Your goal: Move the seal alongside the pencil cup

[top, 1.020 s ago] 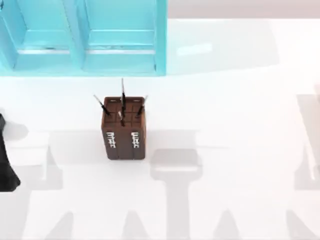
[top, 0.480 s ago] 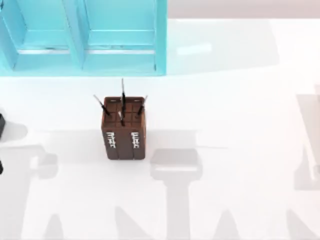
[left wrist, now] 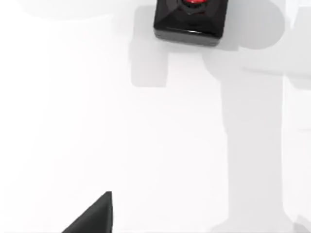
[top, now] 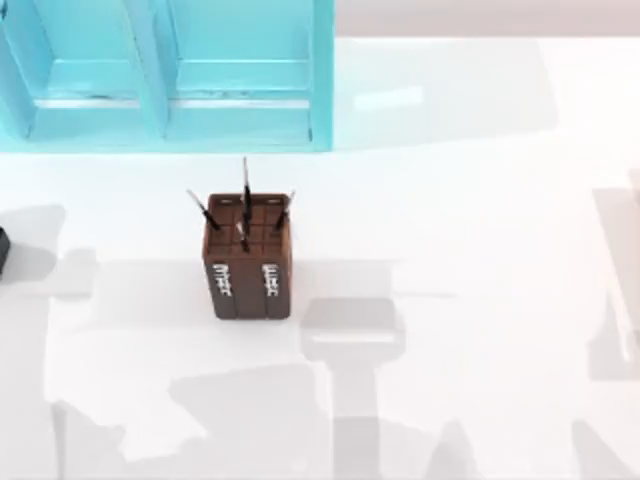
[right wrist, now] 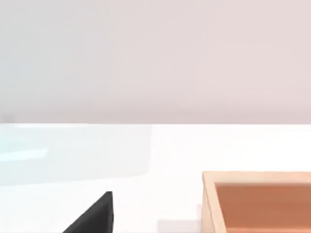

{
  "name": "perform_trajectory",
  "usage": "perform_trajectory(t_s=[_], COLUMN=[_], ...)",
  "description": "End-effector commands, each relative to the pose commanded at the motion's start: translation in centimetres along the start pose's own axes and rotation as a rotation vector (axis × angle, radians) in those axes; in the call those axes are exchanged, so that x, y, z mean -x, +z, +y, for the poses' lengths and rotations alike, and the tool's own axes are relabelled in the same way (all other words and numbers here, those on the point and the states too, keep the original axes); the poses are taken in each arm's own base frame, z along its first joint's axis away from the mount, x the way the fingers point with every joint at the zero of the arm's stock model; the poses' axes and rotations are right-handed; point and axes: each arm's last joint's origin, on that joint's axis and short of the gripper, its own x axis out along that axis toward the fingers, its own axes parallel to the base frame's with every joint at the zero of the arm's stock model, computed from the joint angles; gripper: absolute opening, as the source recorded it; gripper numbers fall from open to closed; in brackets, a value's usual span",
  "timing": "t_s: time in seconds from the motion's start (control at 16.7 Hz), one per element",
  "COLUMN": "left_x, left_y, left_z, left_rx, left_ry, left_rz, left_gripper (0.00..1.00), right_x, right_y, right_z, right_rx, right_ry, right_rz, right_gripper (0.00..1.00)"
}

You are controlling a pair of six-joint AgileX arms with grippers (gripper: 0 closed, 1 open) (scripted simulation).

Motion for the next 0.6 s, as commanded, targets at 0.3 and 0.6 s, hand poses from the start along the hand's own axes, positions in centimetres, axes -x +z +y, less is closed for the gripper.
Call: perform_trajectory(t_s=[0.3, 0.6], left_x=[-3.5, -8.2], left_y=[7.6, 13.0], left_z=[1.1, 1.6], left_rx=[-0.038, -0.102], left_ry=[-0.018, -0.058], left_rz=[0.293, 0.426], left_gripper=[1.00, 1.00], right_x=[0.0, 0.0], right_y=[0.0, 0.0], right_z=[0.0, 0.0], right_rx=[0.000, 0.000], right_ry=[0.000, 0.000], right_rz=[0.000, 0.000], right_gripper=[1.00, 1.00])
